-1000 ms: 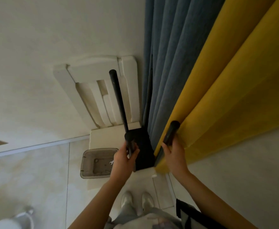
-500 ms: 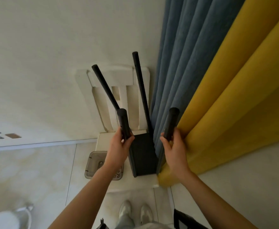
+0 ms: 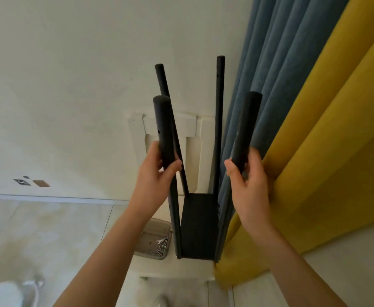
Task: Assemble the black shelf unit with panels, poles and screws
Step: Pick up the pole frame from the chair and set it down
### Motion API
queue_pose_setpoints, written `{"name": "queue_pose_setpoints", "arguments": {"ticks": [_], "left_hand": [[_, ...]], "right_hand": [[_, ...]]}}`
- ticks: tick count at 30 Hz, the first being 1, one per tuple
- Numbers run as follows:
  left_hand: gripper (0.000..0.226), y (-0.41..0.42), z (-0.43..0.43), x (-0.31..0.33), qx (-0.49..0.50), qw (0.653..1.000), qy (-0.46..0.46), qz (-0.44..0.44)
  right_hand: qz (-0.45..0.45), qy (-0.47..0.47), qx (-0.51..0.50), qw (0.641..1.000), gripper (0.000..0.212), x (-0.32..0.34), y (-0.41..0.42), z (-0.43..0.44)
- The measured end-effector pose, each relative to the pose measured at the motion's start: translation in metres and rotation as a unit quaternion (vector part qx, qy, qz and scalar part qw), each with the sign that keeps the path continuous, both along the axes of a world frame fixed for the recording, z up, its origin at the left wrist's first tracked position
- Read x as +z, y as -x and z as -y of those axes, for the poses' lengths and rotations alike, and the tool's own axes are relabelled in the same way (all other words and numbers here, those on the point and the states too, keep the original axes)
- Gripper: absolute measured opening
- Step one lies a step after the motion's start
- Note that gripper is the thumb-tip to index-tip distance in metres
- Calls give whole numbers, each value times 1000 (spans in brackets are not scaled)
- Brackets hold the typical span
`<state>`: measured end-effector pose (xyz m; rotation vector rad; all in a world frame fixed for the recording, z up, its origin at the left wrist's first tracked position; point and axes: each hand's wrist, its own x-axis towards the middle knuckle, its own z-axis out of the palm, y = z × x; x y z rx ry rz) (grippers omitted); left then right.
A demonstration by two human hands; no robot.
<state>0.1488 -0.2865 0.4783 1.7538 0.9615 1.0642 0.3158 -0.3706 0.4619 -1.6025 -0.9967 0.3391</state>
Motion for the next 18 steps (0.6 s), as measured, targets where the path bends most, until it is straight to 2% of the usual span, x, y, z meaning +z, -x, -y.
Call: {"name": "queue_pose_setpoints", "arguments": {"ticks": [5,18], "left_hand": [[31,25,17,29,30,998,-33,40],[35,163,44,54,177,980,-68,53]], "right_hand": [[-26,-62,60,996,47,30,23,0],[-49,-85,249,964,50,58,143,-30]]}}
